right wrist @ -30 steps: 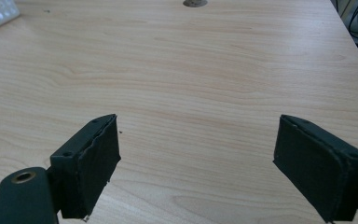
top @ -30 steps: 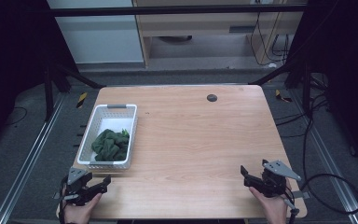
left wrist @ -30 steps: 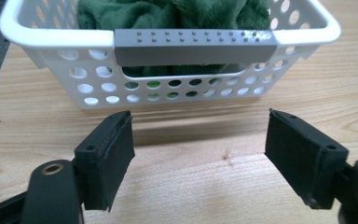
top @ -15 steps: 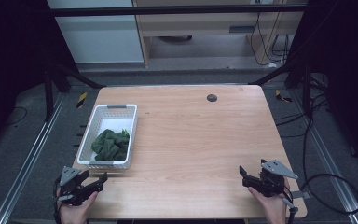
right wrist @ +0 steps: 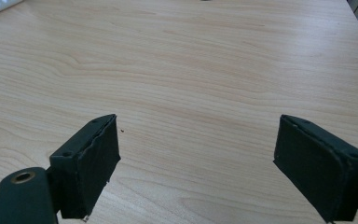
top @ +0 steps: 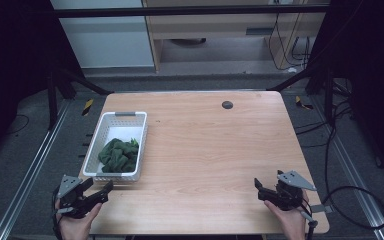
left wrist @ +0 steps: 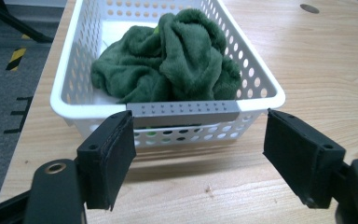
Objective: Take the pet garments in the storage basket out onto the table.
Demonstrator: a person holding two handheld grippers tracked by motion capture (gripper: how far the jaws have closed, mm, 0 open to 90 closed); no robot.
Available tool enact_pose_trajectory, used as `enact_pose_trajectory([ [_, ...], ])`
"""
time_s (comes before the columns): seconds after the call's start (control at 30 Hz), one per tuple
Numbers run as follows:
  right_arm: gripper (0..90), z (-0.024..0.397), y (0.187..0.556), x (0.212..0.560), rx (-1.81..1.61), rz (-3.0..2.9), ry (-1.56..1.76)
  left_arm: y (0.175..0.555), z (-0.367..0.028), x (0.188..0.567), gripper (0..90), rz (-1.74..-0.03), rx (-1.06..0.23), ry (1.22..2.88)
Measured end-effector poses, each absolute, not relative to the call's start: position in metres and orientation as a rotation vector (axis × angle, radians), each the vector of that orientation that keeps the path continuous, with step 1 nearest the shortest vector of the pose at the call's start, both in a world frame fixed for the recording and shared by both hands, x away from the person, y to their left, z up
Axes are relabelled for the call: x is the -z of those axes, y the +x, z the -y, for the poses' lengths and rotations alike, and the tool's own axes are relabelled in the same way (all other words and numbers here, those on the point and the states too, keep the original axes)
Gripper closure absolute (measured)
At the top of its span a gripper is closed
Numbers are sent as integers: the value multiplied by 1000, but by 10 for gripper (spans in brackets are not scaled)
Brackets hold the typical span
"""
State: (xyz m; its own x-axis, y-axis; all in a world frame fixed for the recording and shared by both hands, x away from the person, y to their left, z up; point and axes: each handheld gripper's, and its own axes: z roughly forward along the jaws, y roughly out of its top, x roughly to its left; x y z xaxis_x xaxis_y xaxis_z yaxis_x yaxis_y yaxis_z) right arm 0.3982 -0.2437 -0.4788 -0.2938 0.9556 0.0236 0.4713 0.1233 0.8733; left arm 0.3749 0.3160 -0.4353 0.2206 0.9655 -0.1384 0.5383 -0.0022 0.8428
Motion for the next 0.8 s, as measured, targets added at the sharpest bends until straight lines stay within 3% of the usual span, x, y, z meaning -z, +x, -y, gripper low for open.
enact_pose_trajectory([
  [0.8, 127, 241, 400, 482, -1069, -1870, 1368, 389, -318, 404, 237, -1374, -685, 1674],
])
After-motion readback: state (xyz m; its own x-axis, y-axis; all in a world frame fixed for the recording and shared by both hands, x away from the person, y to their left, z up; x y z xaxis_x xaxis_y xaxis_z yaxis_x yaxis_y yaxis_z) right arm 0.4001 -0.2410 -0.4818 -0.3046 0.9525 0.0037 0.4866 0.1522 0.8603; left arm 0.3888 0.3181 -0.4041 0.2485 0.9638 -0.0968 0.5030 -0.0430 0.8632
